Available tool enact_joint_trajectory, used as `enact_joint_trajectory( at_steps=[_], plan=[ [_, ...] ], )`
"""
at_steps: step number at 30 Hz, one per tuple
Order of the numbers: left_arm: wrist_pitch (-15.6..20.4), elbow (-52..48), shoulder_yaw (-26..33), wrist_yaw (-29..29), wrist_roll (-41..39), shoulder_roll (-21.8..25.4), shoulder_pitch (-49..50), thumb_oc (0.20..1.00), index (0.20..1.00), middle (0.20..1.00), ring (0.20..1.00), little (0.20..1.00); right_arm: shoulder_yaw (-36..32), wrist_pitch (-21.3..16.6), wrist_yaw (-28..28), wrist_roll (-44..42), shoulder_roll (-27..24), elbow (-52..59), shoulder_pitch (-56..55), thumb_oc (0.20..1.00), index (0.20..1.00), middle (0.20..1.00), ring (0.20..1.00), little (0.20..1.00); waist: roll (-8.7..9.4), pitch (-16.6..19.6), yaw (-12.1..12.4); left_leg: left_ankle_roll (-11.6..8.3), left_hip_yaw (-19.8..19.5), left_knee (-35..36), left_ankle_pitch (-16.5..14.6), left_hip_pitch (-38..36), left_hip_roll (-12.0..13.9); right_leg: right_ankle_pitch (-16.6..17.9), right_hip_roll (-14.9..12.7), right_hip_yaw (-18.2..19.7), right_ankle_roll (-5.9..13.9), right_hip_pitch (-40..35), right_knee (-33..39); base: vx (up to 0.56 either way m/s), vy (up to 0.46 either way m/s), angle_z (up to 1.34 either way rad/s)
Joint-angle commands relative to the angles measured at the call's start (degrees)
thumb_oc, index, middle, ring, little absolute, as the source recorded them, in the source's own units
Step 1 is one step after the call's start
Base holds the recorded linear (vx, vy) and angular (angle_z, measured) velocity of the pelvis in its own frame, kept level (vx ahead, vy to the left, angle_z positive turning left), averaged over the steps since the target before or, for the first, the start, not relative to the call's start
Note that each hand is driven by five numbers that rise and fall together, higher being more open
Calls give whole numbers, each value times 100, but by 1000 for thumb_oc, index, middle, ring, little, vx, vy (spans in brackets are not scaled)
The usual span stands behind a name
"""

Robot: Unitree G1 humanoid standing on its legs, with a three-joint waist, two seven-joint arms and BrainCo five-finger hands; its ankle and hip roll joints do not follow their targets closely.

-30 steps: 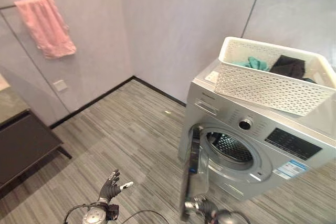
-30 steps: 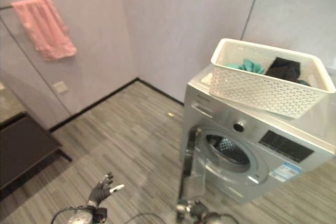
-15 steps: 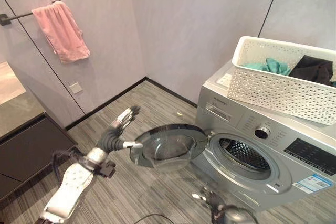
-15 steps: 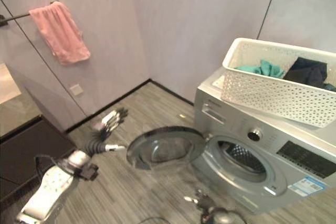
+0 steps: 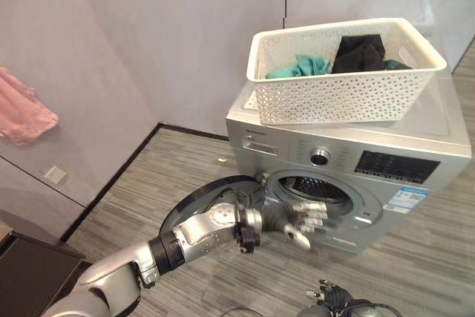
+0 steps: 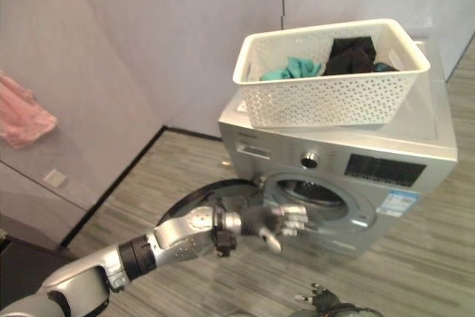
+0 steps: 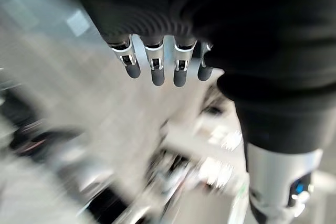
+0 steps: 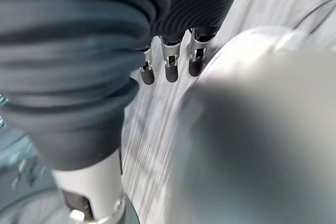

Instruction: Grab the laundry basket,head to the washer,open it,put in the laundry and shut it.

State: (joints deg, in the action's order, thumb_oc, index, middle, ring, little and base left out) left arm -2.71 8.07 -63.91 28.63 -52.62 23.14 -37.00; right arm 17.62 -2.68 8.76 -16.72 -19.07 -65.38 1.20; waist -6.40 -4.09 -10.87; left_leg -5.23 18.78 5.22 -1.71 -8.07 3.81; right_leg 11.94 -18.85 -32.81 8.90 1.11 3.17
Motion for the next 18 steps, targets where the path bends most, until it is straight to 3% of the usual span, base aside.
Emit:
enact_joint_trajectory(
  at_steps=[1, 4, 9, 13, 15, 18],
  plan=[
    [186, 334, 222, 92, 227, -71, -169, 1000, 1000, 1000, 1000, 1000, 99, -24, -89, -152, 304, -82, 18, 1000, 1000, 1000, 1000, 1000, 336, -121, 39, -104, 108, -22, -551, -244, 136, -5, -540, 441, 536, 12, 111, 0, -5, -7],
    [245, 680, 233, 4, 526, -247, -159, 1000, 1000, 1000, 1000, 1000, 48, -10, -140, -286, 289, 79, 3, 1000, 1000, 1000, 1000, 1000, 328, -134, -5, -97, 85, -22, -547, -169, 134, -2, -551, 464, 538, 74, 100, -24, -3, -9],
    [696, 1436, 928, -901, 1594, -513, 430, 1000, 1000, 1000, 1000, 1000, -163, -10, -318, -875, 455, 472, -105, 1000, 1000, 1000, 1000, 1000, 331, -217, 95, -70, -45, -22, -457, 146, 68, 14, -630, 397, 522, 185, 95, -59, -7, 5],
    [546, 1676, 1330, -1347, 2030, -659, 818, 1000, 1000, 1000, 1000, 1000, -286, 64, -439, -1138, 532, 478, 1, 1000, 1000, 1000, 1000, 1000, 295, -287, 205, -69, -129, -22, -389, 294, 63, 30, -630, 307, 504, 206, 92, -49, -22, 21],
    [303, 2359, 1572, -1516, 2914, -906, 904, 1000, 1000, 1000, 1000, 1000, -380, 143, -501, -1122, 539, 326, 137, 1000, 1000, 1000, 1000, 1000, 267, -354, 259, -68, -175, -22, -356, 340, 75, 9, -618, 262, 493, 160, 104, -34, -18, 24],
    [343, 3962, 1952, -2016, 4046, -1618, 877, 1000, 1000, 1000, 1000, 1000, -379, 199, -564, -1071, 589, 162, 281, 1000, 1000, 1000, 1000, 1000, 287, -389, 256, -66, -164, -22, -338, 307, 83, -7, -595, 238, 463, 101, 113, -1, -7, 3]
  ],
)
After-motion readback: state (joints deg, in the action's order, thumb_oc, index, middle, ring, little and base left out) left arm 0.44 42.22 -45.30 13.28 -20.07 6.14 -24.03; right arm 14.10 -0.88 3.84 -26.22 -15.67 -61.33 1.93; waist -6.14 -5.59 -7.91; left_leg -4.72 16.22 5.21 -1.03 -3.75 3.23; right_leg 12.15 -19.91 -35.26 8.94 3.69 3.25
